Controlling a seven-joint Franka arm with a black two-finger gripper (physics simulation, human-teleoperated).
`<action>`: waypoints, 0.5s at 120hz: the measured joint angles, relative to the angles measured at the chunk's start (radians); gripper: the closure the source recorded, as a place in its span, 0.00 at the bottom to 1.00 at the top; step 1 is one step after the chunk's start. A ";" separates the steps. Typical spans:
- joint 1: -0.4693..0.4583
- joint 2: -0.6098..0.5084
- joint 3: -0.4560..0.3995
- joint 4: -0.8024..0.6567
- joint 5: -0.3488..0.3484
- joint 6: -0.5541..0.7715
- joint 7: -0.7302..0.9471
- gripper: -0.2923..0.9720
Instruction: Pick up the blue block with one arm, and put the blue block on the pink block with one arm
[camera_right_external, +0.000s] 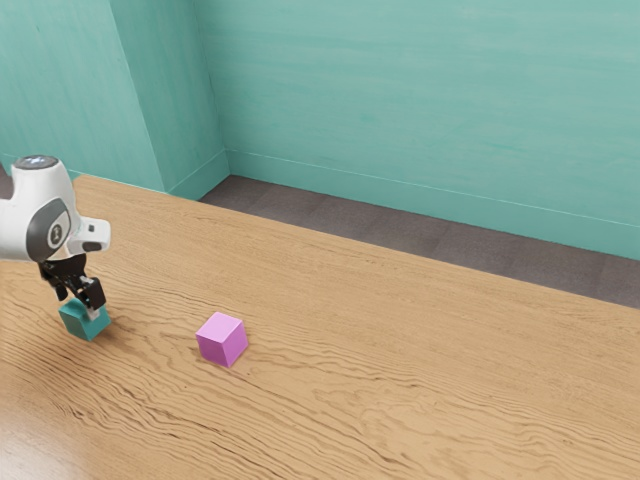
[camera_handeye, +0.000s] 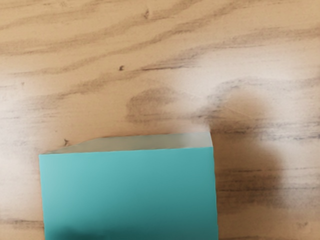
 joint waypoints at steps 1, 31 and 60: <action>0.000 0.001 0.000 0.001 0.000 0.000 0.000 0.23; 0.002 0.022 0.000 0.018 -0.004 -0.002 0.003 0.23; 0.011 0.050 -0.020 0.040 -0.004 -0.002 0.005 0.23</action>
